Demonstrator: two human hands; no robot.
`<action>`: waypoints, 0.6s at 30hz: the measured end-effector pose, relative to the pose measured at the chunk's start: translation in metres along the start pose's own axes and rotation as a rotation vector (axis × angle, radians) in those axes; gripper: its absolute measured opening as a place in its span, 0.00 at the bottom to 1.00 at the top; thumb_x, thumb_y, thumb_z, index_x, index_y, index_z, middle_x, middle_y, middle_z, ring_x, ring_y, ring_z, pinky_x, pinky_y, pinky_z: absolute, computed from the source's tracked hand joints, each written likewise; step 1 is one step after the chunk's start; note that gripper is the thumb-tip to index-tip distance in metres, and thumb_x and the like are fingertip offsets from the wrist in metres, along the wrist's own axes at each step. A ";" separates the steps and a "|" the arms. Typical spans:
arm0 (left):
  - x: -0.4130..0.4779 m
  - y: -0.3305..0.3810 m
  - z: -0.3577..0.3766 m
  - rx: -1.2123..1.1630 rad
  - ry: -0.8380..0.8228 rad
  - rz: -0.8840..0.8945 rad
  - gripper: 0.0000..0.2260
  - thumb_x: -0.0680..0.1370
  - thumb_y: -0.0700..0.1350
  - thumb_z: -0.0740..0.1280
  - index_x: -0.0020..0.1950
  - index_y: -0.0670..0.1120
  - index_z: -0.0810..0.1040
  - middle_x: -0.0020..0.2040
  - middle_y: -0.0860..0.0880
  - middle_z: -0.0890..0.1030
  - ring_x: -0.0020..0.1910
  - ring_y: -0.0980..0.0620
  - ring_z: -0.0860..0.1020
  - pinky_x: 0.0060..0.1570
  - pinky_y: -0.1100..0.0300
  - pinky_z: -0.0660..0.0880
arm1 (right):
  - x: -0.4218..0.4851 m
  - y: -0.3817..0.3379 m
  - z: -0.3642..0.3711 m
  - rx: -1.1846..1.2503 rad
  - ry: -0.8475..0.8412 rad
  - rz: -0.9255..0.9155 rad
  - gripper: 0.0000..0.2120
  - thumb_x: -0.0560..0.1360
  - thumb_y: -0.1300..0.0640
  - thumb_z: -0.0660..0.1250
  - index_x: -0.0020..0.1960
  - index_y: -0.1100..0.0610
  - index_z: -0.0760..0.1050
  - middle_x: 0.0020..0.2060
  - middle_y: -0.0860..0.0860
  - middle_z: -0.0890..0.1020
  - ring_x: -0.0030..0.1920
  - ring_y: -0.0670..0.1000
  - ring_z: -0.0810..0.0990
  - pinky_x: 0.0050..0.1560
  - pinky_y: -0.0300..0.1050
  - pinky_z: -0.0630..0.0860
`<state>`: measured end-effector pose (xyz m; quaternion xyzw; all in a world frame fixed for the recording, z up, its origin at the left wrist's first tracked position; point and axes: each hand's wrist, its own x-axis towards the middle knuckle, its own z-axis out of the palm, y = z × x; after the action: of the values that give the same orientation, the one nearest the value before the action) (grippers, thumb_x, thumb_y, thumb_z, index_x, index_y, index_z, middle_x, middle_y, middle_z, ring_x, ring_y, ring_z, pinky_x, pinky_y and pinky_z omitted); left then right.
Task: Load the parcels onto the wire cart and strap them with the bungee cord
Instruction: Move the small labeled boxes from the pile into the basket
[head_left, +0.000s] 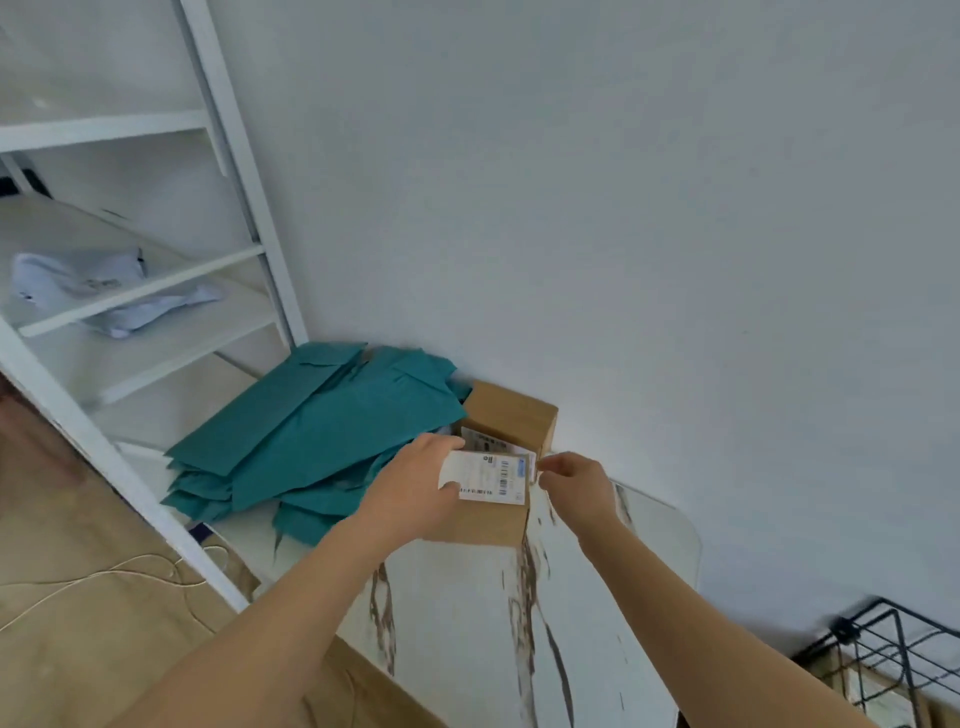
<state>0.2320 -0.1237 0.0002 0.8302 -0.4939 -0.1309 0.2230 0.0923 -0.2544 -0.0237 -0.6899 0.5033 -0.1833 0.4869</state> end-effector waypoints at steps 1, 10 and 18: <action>0.014 -0.005 -0.001 0.007 -0.010 -0.007 0.22 0.78 0.44 0.62 0.72 0.50 0.64 0.69 0.51 0.67 0.65 0.52 0.68 0.62 0.56 0.68 | 0.015 -0.006 0.003 -0.030 0.009 -0.008 0.13 0.74 0.62 0.62 0.56 0.55 0.79 0.51 0.50 0.82 0.44 0.49 0.78 0.40 0.39 0.73; 0.104 -0.037 0.016 0.043 -0.069 -0.007 0.21 0.78 0.45 0.61 0.71 0.50 0.65 0.69 0.51 0.66 0.66 0.51 0.66 0.64 0.57 0.65 | 0.122 -0.009 0.029 -0.549 0.012 -0.161 0.15 0.74 0.61 0.59 0.58 0.54 0.77 0.57 0.53 0.77 0.55 0.54 0.75 0.52 0.45 0.75; 0.139 -0.046 0.032 0.012 -0.110 0.023 0.20 0.79 0.46 0.62 0.71 0.50 0.65 0.70 0.52 0.65 0.67 0.53 0.65 0.66 0.58 0.65 | 0.150 -0.001 0.029 -0.861 -0.105 -0.240 0.33 0.67 0.53 0.71 0.69 0.51 0.62 0.66 0.53 0.63 0.63 0.55 0.67 0.61 0.45 0.71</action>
<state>0.3195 -0.2346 -0.0502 0.8175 -0.5156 -0.1705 0.1920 0.1783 -0.3717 -0.0717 -0.8915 0.4250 0.0230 0.1554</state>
